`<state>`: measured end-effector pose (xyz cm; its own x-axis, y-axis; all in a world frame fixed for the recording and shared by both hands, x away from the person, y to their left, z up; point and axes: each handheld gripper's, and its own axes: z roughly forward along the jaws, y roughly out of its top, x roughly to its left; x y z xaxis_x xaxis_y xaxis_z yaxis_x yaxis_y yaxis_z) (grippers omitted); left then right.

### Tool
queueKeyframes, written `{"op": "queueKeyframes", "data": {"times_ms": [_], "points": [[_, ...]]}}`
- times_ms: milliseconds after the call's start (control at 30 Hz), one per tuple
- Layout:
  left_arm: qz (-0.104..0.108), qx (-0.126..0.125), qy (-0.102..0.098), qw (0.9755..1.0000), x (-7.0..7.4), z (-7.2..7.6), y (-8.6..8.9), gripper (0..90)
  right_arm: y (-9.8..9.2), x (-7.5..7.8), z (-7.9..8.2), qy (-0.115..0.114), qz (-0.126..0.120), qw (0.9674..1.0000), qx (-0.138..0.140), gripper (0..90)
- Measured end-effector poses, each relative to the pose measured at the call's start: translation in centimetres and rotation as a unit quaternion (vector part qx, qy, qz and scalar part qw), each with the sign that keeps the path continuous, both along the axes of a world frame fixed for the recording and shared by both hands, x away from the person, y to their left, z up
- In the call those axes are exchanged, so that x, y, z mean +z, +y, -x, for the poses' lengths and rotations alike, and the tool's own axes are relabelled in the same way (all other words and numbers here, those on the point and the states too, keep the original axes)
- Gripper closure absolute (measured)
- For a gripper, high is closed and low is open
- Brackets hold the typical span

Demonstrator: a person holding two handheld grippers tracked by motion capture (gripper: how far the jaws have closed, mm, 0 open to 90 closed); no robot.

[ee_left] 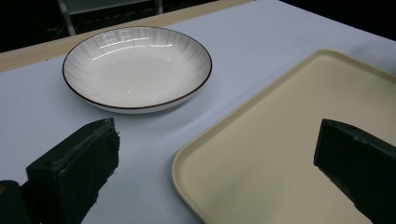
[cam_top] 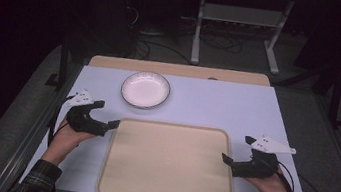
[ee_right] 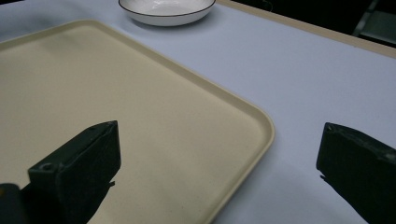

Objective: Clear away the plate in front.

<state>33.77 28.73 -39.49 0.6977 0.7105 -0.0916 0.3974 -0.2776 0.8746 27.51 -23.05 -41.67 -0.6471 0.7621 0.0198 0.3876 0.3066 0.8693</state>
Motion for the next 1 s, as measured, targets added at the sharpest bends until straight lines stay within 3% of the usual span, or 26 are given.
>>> {"op": "queueKeyframes", "data": {"times_ms": [567, 1000], "points": [[-0.002, 0.005, -0.001, 1.0000, 0.5, -1.2, 0.2, 0.0, 0.6, 0.2, 0.0, -0.002, -0.006, 1.0000, 0.005, 0.0], [-0.003, 0.019, 0.007, 0.9998, 0.3, -3.6, 0.1, 0.0, 0.6, 0.0, -0.1, 0.001, -0.003, 1.0000, 0.009, 0.0]]}}
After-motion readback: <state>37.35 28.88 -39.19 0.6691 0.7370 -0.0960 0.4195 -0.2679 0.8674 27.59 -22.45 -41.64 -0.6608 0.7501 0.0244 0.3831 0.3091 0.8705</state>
